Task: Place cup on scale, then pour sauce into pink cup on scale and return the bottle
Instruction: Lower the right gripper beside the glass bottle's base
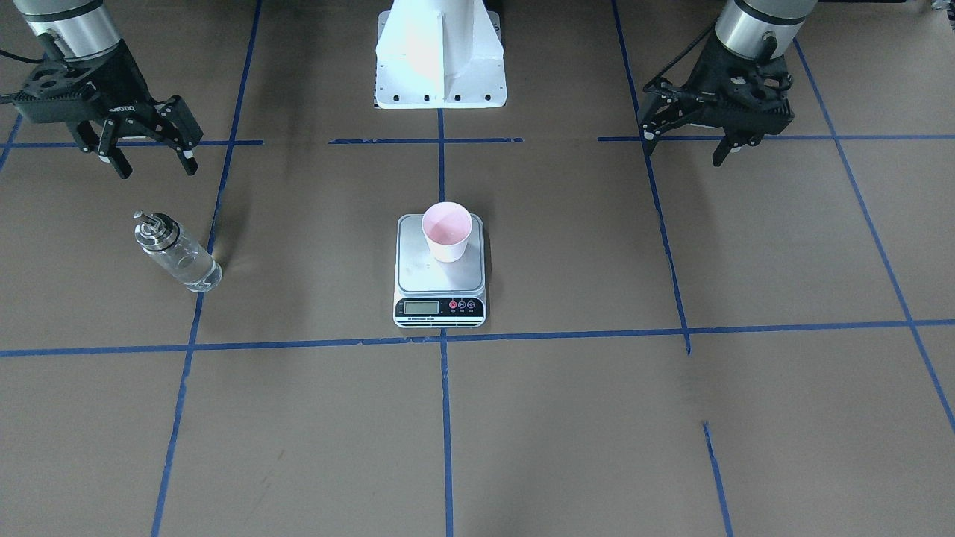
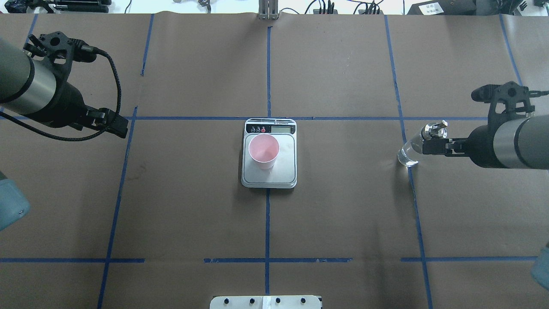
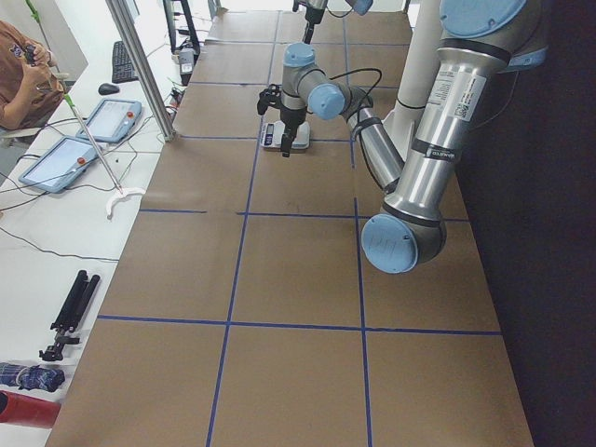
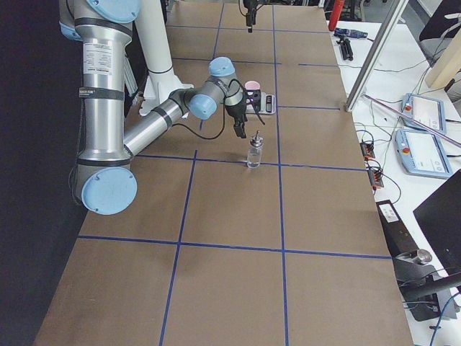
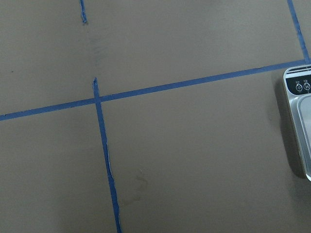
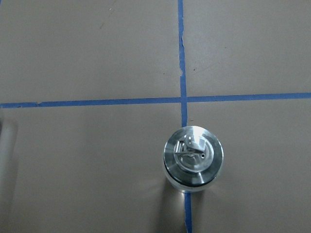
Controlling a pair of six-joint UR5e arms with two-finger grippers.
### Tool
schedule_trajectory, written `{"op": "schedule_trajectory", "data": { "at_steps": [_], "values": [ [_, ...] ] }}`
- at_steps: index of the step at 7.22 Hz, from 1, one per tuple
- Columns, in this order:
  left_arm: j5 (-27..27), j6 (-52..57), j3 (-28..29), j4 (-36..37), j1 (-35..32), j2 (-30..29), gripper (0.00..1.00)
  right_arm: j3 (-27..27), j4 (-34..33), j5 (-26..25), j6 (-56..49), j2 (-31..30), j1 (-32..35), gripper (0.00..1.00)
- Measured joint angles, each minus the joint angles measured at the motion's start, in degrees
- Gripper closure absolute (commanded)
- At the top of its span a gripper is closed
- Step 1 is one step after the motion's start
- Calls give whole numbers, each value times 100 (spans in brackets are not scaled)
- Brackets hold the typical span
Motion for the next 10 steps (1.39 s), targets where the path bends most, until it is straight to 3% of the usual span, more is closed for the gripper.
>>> {"op": "schedule_trajectory", "data": {
  "at_steps": [3, 5, 8, 10],
  "values": [
    [-14, -22, 2, -2, -6, -2, 0, 53, 149, -2348, 524, -343, -1380, 0],
    [-17, -43, 12, -8, -5, -6, 0, -112, 394, -3507, 733, -502, -1880, 0],
    [-15, -57, 35, -11, 5, -18, 0, -1418, 2435, -4920, 700, -770, -2320, 0],
    [-14, -63, 79, -13, 9, -24, 0, -1887, 2927, -5648, 697, -774, -2656, 0]
  ]
}}
